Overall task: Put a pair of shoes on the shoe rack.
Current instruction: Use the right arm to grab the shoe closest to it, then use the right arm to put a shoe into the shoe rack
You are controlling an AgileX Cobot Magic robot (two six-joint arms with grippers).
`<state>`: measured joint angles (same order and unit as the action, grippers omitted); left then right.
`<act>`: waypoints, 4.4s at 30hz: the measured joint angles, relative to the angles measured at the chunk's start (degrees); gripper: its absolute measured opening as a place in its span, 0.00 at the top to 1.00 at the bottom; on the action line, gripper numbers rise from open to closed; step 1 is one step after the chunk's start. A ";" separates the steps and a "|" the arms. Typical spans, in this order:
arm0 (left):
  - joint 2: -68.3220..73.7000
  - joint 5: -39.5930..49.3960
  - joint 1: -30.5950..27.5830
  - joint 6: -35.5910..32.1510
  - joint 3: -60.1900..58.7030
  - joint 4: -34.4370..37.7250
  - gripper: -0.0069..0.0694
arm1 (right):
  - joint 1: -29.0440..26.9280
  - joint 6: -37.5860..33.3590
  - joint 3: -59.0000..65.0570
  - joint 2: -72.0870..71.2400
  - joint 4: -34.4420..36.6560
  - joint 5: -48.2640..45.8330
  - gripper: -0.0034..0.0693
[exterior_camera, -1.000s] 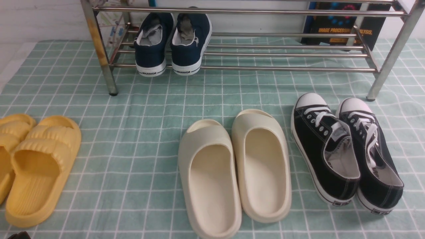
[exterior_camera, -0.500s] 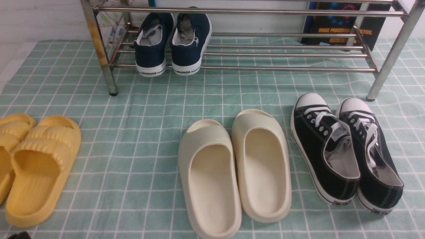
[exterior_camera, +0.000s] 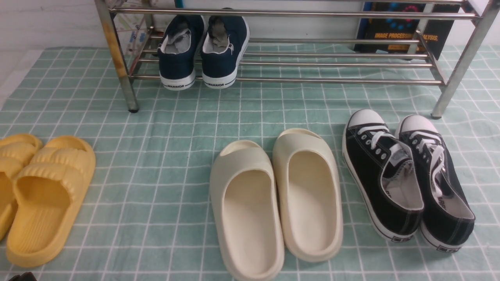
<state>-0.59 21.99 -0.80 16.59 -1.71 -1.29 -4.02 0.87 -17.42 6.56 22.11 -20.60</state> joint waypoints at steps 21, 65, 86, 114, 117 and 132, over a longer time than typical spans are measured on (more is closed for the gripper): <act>0.00 0.00 0.00 0.00 0.00 0.00 0.77 | 27.64 -6.02 -46.78 62.07 -20.53 -43.10 0.85; 0.00 0.00 0.00 -0.05 0.00 0.00 0.72 | 30.06 0.34 -66.96 91.61 -24.85 -41.52 0.92; 0.00 0.00 0.00 -0.05 0.00 0.00 0.69 | 21.77 -9.66 -106.47 119.96 -17.06 -48.13 0.92; 0.00 0.00 0.00 -0.05 0.00 0.00 0.67 | 21.82 -10.03 -111.97 123.96 -16.91 -36.89 0.87; 0.00 0.00 0.00 -0.05 0.00 0.00 0.66 | 21.77 -9.65 -111.97 124.02 -18.22 -35.35 0.82; 0.00 0.00 0.00 -0.05 0.00 0.00 0.65 | 21.77 -9.07 -112.52 123.95 -19.85 -36.09 0.53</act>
<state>-0.59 21.99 -0.80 16.54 -1.71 -1.29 17.75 -8.20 -129.94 130.51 2.25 -56.70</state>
